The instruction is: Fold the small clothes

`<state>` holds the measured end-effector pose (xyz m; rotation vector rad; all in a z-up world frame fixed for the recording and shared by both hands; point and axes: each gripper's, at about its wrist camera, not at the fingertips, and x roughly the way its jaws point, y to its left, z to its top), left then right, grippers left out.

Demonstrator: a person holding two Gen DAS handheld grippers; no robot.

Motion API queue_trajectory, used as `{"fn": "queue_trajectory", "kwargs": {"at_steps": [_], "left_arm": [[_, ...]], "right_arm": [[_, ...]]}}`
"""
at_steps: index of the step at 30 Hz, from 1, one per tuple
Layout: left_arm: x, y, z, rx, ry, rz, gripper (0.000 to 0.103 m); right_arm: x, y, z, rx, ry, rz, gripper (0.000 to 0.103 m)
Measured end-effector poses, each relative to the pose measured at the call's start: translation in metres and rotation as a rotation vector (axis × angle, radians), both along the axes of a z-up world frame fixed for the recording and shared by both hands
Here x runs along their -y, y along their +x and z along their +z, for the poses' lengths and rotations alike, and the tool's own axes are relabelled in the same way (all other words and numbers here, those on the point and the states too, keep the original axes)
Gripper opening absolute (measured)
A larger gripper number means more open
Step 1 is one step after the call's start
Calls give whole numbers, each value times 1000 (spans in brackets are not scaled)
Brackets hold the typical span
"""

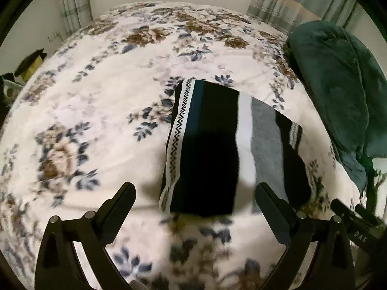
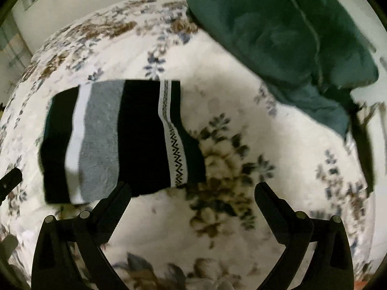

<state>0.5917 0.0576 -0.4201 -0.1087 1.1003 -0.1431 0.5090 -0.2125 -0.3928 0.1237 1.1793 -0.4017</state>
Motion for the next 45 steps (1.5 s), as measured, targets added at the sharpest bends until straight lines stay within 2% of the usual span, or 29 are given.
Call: {"fn": "queue_trajectory", "kwargs": {"at_steps": [4,8,17,22,25,34,45], "left_arm": [[10,-31,43,20,53,-3,101],[19,-74,99,80,104,-15,101],[23,-169,210,167,115,-27,101],[24,-222,265,209,120,-37,101],[24,-246,287,232,126,-38,101],[18,-306,345,294,111,-34,101],[20,-340,374,341,95,-23,101]], "right_arm": [[-11,-31,58,21,-34,43,103],[-24,-70,121,71,-78,71,103],[-43,-176,272,198,-133,91,103],[-56,-231,342,261,-150,107,103],[-61,-263,382,298,-162,117,103],[-74,-339,462,381,-169,118,103],[-76,-392,509,437,-165,134,103]]}}
